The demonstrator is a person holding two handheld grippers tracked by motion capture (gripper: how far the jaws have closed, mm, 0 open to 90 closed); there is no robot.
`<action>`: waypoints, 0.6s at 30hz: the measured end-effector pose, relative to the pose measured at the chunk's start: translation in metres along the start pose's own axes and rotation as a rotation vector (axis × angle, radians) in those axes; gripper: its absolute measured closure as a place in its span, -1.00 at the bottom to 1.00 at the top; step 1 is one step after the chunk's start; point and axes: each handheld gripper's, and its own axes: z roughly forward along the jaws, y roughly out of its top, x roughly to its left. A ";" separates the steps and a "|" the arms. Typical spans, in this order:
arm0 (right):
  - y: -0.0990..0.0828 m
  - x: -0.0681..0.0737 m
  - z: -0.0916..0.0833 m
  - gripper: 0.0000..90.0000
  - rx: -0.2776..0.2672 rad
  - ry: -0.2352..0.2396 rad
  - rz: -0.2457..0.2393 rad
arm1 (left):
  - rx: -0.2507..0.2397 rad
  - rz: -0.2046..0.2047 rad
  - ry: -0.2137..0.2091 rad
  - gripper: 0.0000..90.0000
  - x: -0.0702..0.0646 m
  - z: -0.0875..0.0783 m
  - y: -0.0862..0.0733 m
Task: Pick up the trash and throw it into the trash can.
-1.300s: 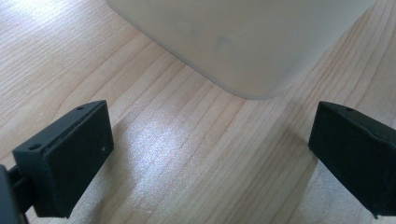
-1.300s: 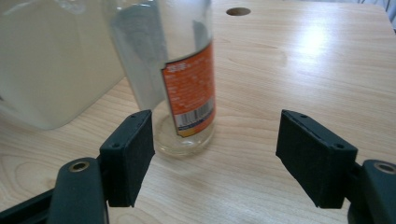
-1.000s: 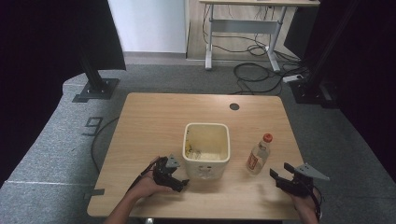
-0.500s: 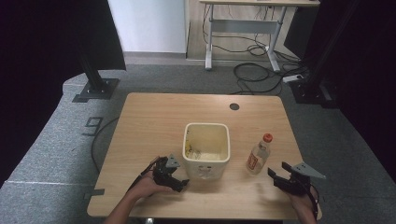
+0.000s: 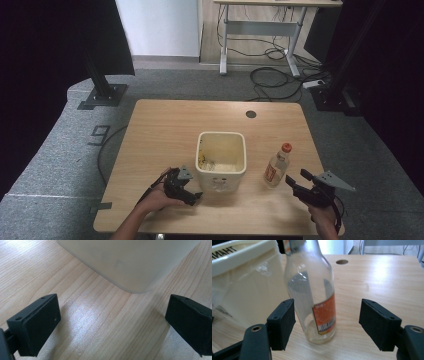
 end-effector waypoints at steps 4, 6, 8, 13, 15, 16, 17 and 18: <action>0.005 0.000 -0.003 -0.36 -0.006 -0.007 -0.011 | -0.001 0.001 -0.002 -1.00 0.000 0.000 0.000; 0.008 0.000 -0.003 -0.37 -0.011 -0.006 -0.007 | -0.001 0.002 -0.003 -1.00 0.000 0.001 0.001; 0.009 0.000 -0.004 -0.38 -0.015 -0.007 -0.005 | 0.000 0.002 -0.003 -1.00 0.000 0.001 0.001; 0.017 0.001 -0.005 -0.38 -0.038 -0.004 0.000 | 0.000 0.005 -0.005 -1.00 0.000 0.001 0.001; 0.021 0.003 -0.004 -0.38 -0.053 -0.007 -0.001 | -0.001 0.005 -0.006 -1.00 0.000 0.001 0.001; 0.022 0.004 -0.003 -0.37 -0.055 -0.005 -0.002 | -0.001 0.005 -0.006 -1.00 0.000 0.001 0.001; 0.023 0.004 -0.002 -0.38 -0.056 -0.005 -0.004 | -0.001 0.005 -0.006 -1.00 0.000 0.001 0.001; 0.024 0.004 -0.001 -0.38 -0.057 -0.003 -0.003 | -0.001 0.005 -0.006 -1.00 0.000 0.001 0.001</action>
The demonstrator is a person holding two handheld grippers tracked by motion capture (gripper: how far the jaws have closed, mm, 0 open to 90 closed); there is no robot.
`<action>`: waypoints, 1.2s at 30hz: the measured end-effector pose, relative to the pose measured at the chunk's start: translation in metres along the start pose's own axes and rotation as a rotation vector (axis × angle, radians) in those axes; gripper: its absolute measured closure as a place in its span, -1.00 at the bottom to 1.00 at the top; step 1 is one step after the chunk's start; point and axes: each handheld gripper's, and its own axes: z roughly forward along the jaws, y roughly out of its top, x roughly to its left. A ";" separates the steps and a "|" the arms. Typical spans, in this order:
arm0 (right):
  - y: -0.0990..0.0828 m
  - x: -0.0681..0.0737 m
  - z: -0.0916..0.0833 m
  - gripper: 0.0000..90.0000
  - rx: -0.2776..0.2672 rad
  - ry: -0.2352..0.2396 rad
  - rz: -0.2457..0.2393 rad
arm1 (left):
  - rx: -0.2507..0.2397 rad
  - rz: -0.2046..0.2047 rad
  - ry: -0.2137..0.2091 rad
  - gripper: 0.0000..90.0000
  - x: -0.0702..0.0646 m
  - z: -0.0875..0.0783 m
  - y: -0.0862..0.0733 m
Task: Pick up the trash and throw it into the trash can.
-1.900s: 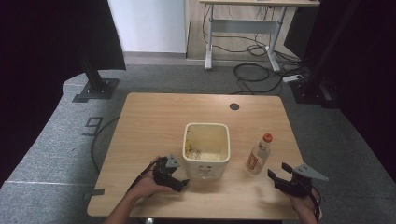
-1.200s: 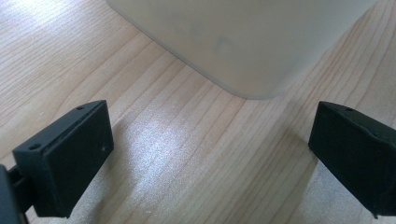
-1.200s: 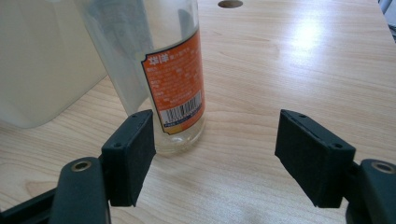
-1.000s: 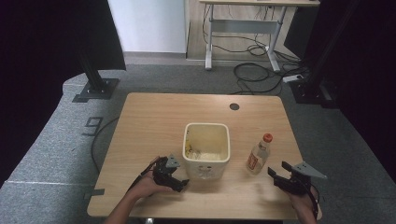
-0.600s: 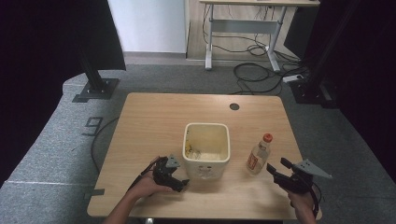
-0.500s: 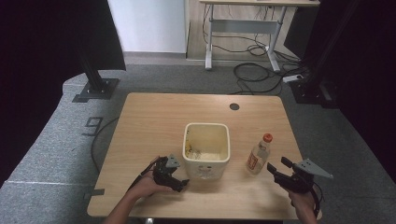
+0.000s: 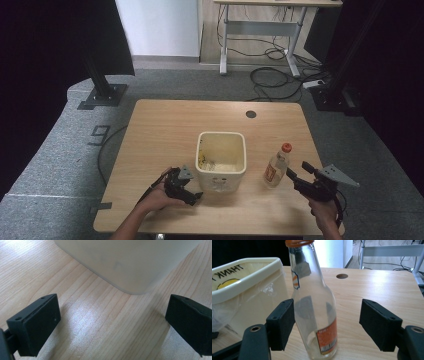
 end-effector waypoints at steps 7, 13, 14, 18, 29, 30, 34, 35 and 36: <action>0.008 0.004 0.006 -0.37 -0.001 0.002 -0.018 | 0.000 0.002 -0.002 -1.00 0.000 0.000 0.000; 0.014 0.007 0.008 -0.37 -0.004 -0.001 -0.036 | 0.000 0.002 -0.002 -1.00 0.000 0.000 0.000; 0.015 0.007 0.008 -0.37 -0.005 -0.001 -0.036 | 0.000 0.002 -0.002 -1.00 0.000 0.000 0.000; 0.018 0.007 0.011 -0.36 -0.008 0.002 -0.036 | 0.000 0.002 -0.002 -1.00 0.000 0.000 0.000; 0.028 0.012 0.023 -0.33 -0.021 0.007 -0.054 | 0.000 0.002 -0.002 -1.00 0.000 0.000 0.000; 0.029 0.013 0.024 -0.33 -0.021 0.007 -0.056 | 0.000 0.002 -0.002 -1.00 0.000 0.000 0.000; 0.031 0.013 0.032 -0.33 -0.016 0.003 -0.060 | 0.000 0.001 -0.002 -1.00 0.000 0.000 0.000; 0.031 0.013 0.034 -0.32 -0.015 0.003 -0.060 | 0.000 0.001 -0.002 -1.00 0.000 0.000 0.000; 0.032 0.013 0.036 -0.31 -0.013 0.001 -0.060 | 0.000 0.001 -0.002 -1.00 0.000 0.000 0.000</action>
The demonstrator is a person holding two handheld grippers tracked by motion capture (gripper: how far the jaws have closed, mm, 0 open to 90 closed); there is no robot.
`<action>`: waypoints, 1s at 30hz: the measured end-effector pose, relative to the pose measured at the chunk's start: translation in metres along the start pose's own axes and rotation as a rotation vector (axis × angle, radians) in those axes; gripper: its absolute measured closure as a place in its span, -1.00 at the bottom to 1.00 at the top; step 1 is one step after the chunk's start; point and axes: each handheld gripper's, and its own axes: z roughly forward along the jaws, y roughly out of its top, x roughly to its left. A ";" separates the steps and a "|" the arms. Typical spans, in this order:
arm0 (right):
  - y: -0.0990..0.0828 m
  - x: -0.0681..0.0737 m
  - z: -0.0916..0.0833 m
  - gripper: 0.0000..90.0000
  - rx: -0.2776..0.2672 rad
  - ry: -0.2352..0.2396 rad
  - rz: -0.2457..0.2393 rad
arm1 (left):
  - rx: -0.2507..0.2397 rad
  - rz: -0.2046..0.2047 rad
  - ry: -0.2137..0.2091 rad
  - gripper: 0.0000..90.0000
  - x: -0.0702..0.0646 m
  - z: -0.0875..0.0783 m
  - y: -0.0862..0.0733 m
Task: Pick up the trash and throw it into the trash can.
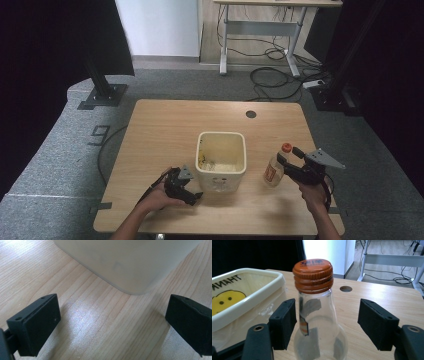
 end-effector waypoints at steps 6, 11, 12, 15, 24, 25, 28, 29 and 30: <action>0.000 0.000 0.009 -0.24 -0.001 0.000 -0.002 | 0.000 0.000 0.000 -1.00 0.000 0.000 0.000; 0.000 0.002 0.011 0.03 0.000 0.010 -0.012 | 0.000 0.000 0.000 -1.00 0.000 0.000 0.000; 0.000 0.002 0.011 0.12 0.000 0.022 -0.012 | -0.001 -0.001 0.000 -1.00 0.000 0.000 0.000; 0.001 0.005 0.011 0.21 -0.001 0.021 -0.028 | 0.000 0.000 0.000 -1.00 0.000 0.000 0.000; 0.003 0.004 0.010 0.23 0.012 0.032 -0.033 | 0.000 -0.001 0.000 -1.00 0.000 0.000 0.000; 0.003 0.004 0.010 0.23 0.012 0.030 -0.034 | 0.000 -0.001 0.000 -1.00 0.000 0.000 0.000; 0.004 0.004 0.008 0.23 0.004 0.030 -0.028 | -0.001 -0.001 0.000 -1.00 0.000 0.000 0.000; 0.005 0.004 0.007 0.23 0.001 0.031 -0.026 | 0.000 -0.001 0.000 -1.00 0.000 0.000 0.000; 0.006 0.004 0.006 0.24 -0.005 0.032 -0.024 | -0.001 -0.001 0.000 -1.00 0.000 0.000 0.000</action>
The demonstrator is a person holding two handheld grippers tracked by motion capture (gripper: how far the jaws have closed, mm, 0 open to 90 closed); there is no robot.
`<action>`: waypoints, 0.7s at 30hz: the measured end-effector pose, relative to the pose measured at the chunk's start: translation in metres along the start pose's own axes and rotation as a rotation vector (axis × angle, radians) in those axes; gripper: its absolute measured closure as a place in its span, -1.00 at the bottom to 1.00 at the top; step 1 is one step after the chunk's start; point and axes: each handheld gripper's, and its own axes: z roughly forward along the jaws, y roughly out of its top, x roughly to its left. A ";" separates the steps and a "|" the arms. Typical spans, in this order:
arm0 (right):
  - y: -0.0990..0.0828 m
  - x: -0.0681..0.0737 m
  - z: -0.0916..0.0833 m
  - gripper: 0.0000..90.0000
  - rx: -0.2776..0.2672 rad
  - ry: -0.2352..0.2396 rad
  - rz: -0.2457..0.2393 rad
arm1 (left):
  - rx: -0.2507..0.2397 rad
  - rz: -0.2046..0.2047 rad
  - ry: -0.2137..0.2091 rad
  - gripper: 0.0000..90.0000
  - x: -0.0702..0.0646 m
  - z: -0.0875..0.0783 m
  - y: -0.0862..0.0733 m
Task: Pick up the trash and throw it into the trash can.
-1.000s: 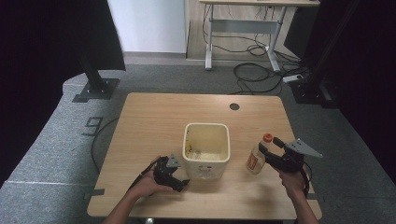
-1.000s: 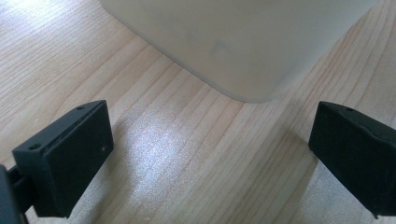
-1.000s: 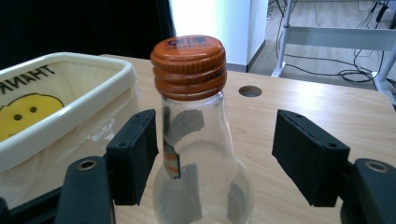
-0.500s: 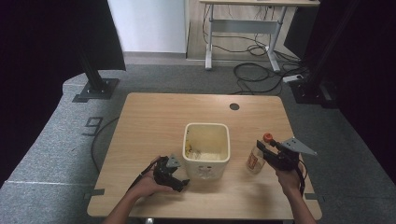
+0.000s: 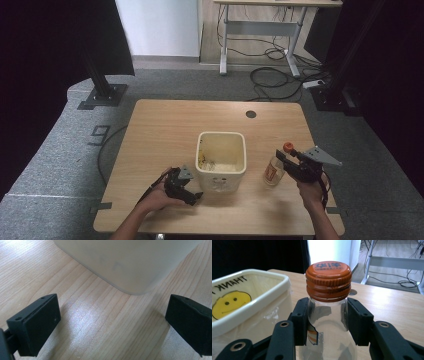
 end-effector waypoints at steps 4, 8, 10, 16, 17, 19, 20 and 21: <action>0.007 0.002 -0.006 0.24 -0.029 0.005 -0.002 | 0.000 0.000 0.000 -1.00 0.000 0.000 0.000; 0.015 0.005 -0.012 0.24 -0.057 0.018 -0.005 | 0.001 0.001 0.000 -1.00 0.000 0.000 0.000; 0.019 0.006 -0.014 0.24 -0.069 0.023 -0.008 | 0.002 0.001 0.000 -1.00 0.000 0.000 0.000; 0.030 0.009 -0.019 0.24 -0.099 0.037 -0.002 | 0.001 0.000 0.000 -1.00 0.000 0.000 0.000; 0.031 0.009 -0.019 0.24 -0.102 0.040 0.001 | 0.001 0.000 0.000 -1.00 0.000 0.000 0.000; 0.035 0.011 -0.021 0.24 -0.116 0.052 0.014 | 0.001 0.000 0.000 -1.00 0.000 0.000 0.000; 0.037 0.012 -0.022 0.24 -0.126 0.058 0.016 | 0.001 0.000 0.000 -1.00 0.000 0.000 0.000; 0.039 0.014 -0.023 0.24 -0.134 0.062 0.015 | 0.002 0.000 0.000 -1.00 0.000 0.000 0.000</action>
